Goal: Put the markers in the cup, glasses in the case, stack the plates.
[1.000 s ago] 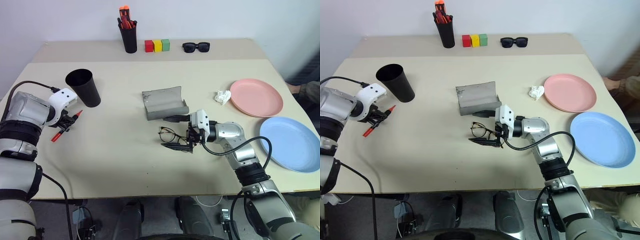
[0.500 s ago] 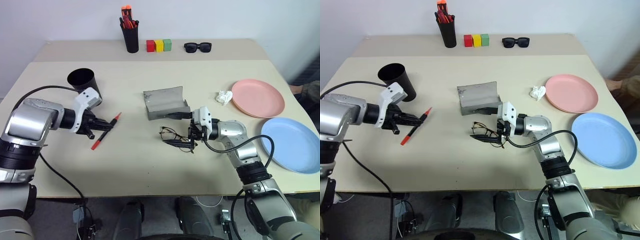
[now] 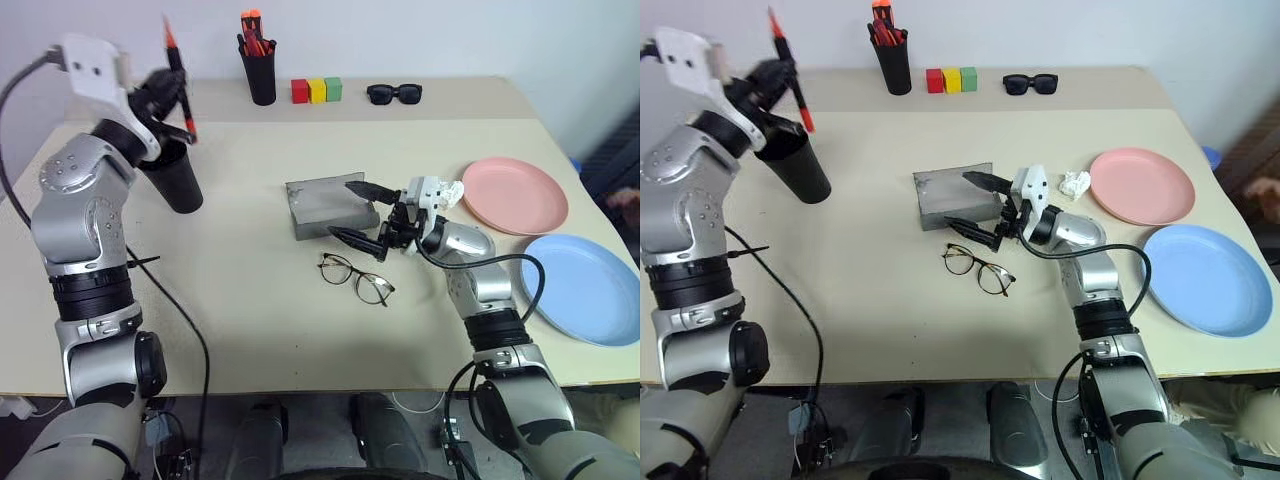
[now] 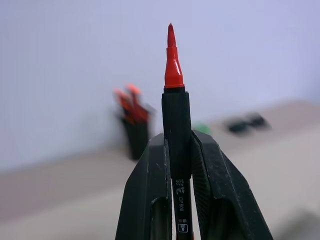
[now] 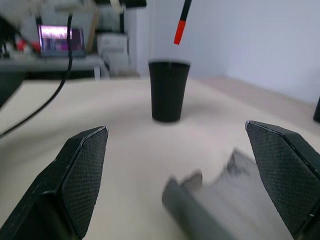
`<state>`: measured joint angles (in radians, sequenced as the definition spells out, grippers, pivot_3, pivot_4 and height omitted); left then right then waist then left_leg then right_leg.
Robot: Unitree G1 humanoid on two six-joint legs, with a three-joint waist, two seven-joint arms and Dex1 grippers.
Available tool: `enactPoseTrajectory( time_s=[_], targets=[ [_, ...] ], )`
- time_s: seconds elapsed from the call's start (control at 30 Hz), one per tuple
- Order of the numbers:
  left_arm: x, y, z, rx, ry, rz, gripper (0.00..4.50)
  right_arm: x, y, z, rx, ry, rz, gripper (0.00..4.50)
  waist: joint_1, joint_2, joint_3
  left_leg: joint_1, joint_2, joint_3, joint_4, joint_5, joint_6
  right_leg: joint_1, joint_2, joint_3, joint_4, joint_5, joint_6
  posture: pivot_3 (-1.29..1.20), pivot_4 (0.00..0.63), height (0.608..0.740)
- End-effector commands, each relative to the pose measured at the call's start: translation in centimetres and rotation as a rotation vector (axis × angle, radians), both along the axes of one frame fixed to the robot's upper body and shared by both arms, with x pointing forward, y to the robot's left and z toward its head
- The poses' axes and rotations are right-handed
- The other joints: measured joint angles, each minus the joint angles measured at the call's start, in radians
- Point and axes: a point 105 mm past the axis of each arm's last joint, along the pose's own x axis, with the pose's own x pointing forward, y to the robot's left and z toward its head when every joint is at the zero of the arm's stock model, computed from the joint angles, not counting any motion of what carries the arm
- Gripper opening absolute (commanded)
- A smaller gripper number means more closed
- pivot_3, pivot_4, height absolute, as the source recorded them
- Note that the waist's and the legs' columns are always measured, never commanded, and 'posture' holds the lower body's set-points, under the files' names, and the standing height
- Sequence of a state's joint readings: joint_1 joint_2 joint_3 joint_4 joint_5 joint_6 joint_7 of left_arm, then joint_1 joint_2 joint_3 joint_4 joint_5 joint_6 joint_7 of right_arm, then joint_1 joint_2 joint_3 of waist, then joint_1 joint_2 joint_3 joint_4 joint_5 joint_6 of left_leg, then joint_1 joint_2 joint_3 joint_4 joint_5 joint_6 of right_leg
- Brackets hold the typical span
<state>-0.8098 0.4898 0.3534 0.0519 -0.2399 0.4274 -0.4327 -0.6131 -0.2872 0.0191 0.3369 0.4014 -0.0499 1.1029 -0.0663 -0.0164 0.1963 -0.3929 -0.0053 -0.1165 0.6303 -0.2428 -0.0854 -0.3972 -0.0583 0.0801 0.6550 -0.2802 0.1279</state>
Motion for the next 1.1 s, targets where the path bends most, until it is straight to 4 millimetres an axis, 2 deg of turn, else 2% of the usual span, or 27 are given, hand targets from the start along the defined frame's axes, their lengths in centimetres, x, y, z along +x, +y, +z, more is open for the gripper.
enactPoseTrajectory(
  time_s=[0.03, 0.2, 0.47, 0.83, 0.97, 1.1],
  targets=[
    [-1.0, 2.8, 2.8, -0.036, -0.150, 0.166, 0.23, 0.3, -0.2, 2.3, 0.081, -0.060, -0.008, 4.50, 0.001, 0.000, 0.000, 0.000, 0.000, 0.000, 0.000, 0.000, 0.000, 0.000, 0.000, 0.000, 0.000, 0.000, 0.000, 0.00, 0.150, 0.740],
    [-1.5, 5.1, 2.3, 0.001, -0.240, 0.291, 0.23, 0.4, 0.1, 2.8, 0.102, -0.073, 0.000, 4.50, 0.002, 0.000, 0.000, 0.000, 0.000, 0.000, 0.000, 0.000, 0.000, 0.000, 0.000, 0.000, 0.000, 0.000, 0.000, 0.00, 0.150, 0.740],
    [-0.6, 7.4, -0.8, -0.028, -0.198, 0.394, 0.23, 0.6, 0.5, 3.0, 0.111, -0.086, 0.000, 4.50, -0.001, 0.000, 0.000, 0.000, 0.000, 0.000, -0.001, 0.000, 0.000, 0.000, 0.000, 0.000, 0.000, 0.000, 0.000, 0.00, 0.150, 0.740],
    [1.3, 7.2, -5.0, -0.123, -0.110, 0.414, 0.23, 0.4, 0.6, 2.8, 0.106, -0.094, -0.002, 4.50, 0.000, 0.000, 0.000, 0.000, 0.000, 0.000, -0.001, 0.000, 0.000, 0.000, 0.000, 0.000, 0.000, 0.000, 0.000, 0.00, 0.150, 0.740],
    [2.0, 6.5, -5.2, -0.143, -0.109, 0.392, 0.23, 0.5, 0.5, 2.9, 0.105, -0.093, -0.010, 4.50, -0.001, 0.000, 0.000, 0.000, 0.000, 0.000, -0.001, 0.000, 0.000, 0.000, 0.000, 0.000, 0.000, 0.000, 0.000, 0.00, 0.150, 0.740],
    [2.6, 5.6, -4.2, -0.162, -0.138, 0.355, 0.23, 0.6, 0.2, 3.0, 0.102, -0.097, -0.024, 4.50, -0.001, 0.000, 0.000, 0.000, 0.000, 0.000, -0.001, 0.000, 0.000, 0.000, 0.000, 0.000, 0.000, 0.000, 0.000, 0.00, 0.150, 0.740]
  ],
)
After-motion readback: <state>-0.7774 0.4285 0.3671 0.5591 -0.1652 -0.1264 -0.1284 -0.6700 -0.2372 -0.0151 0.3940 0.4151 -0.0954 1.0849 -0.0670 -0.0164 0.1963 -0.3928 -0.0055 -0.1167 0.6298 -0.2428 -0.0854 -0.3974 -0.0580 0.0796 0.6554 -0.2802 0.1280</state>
